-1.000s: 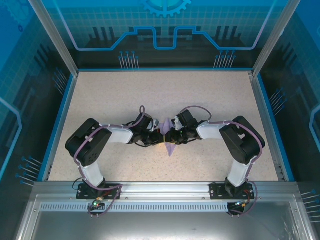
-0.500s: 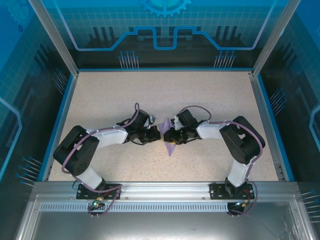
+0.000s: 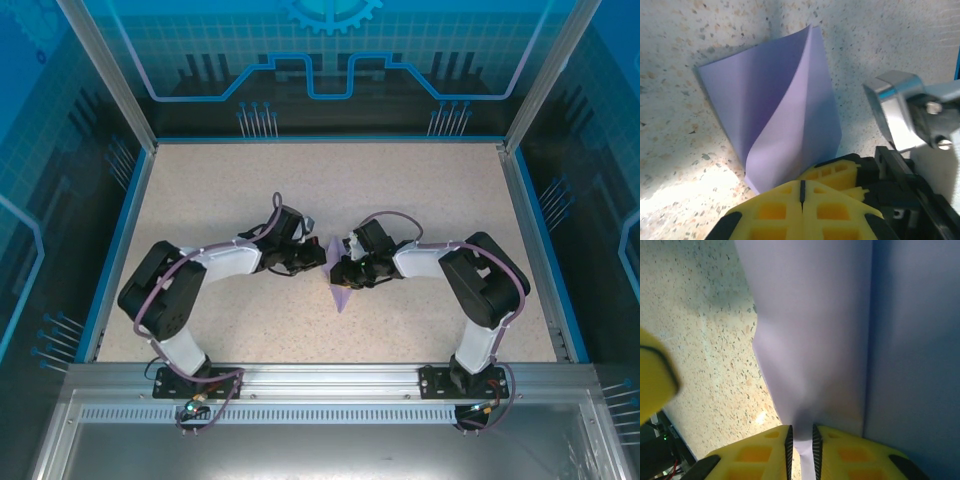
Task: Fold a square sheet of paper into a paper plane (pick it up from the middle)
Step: Fourth fold the wing at the center of the table.
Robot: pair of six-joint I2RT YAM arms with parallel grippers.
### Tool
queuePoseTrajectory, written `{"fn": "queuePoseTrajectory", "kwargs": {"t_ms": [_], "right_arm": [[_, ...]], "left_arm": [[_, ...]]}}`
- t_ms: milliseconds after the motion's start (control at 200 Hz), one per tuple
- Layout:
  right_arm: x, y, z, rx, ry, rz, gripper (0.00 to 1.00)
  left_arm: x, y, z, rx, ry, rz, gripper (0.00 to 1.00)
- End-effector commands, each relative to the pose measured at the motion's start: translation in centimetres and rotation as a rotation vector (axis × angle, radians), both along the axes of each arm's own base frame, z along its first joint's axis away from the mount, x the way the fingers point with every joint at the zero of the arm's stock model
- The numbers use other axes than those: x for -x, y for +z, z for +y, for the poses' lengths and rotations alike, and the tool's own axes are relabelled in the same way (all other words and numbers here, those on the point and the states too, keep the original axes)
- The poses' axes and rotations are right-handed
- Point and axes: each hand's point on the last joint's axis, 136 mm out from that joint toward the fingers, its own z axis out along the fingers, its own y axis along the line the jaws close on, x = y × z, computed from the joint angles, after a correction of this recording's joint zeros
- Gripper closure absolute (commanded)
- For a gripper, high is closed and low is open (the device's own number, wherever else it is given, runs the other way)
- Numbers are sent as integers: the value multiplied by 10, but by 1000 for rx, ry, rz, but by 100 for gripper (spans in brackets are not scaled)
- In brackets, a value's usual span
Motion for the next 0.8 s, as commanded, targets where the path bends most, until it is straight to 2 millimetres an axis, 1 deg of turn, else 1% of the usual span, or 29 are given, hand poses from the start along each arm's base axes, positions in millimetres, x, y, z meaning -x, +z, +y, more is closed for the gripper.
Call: {"fn": "queuePoseTrajectory", "kwargs": {"t_ms": [0,115,270,405,540,705,790], "right_arm": [[15,-25,-19,96,-14,65,82],[14,-25,-20,103,-15,65,84],[14,-26,-22,107,-29,70,85],[14,-27,-24,114,-36,74,86],[14,-28,-27,123,-45,78,86],[15,-29,-30,134,-50,82,87],[16,-29,-30,134,-50,83,87]], "left_arm": [[1,-7,-8,33,-40,37,100],[3,-15,-11,36,-55,55,100],[8,-18,-18,36,-90,66,100],[12,-24,-20,26,-101,83,100],[16,-24,-20,9,-109,82,100],[25,-19,-23,-10,-123,77,100],[30,-22,-23,-20,-128,84,100]]}}
